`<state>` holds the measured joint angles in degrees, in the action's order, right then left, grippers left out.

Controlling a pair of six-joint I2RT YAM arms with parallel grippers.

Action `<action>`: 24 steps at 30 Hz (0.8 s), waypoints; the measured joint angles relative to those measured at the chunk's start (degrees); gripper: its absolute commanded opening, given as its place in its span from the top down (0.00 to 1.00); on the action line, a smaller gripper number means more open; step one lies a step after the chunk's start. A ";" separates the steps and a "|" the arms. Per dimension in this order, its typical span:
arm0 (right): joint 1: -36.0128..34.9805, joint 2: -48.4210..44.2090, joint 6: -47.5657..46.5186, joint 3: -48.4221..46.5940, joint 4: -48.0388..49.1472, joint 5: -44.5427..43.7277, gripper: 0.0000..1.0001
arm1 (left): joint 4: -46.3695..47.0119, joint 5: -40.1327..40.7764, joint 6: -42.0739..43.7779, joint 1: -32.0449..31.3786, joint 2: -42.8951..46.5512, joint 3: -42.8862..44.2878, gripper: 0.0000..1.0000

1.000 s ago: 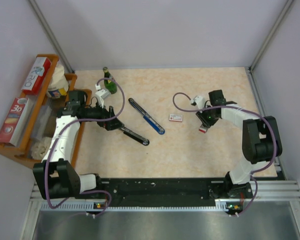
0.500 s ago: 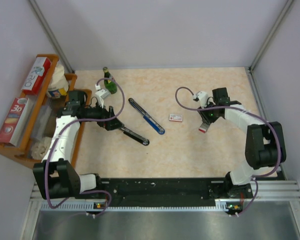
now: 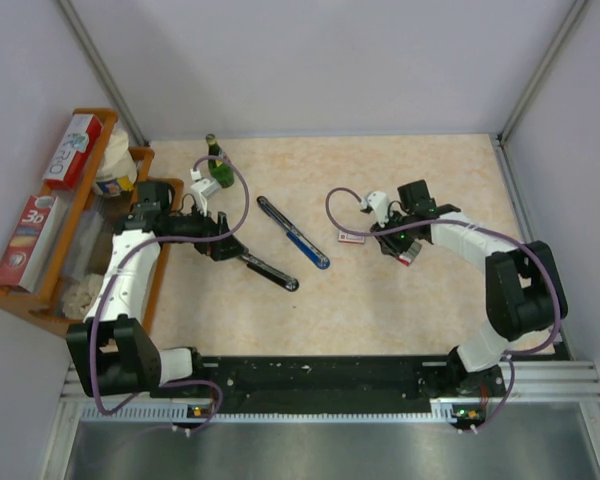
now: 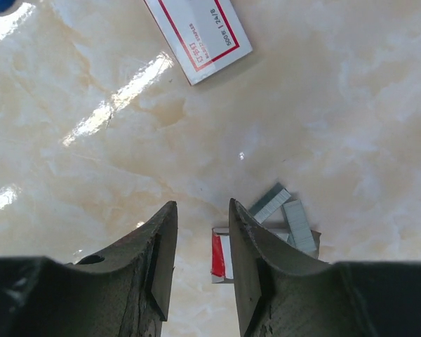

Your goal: Load the staples into the stapler

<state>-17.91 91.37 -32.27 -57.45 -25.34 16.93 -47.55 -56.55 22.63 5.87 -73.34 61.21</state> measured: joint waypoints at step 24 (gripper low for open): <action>3.91 2.05 9.53 -0.04 9.51 -11.87 0.55 | 0.46 -0.22 0.00 0.04 -0.35 -0.57 0.01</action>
<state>-14.00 93.43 -22.74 -57.49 -15.84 5.06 -47.09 -56.77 22.63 5.91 -73.69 60.64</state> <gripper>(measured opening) 0.431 0.987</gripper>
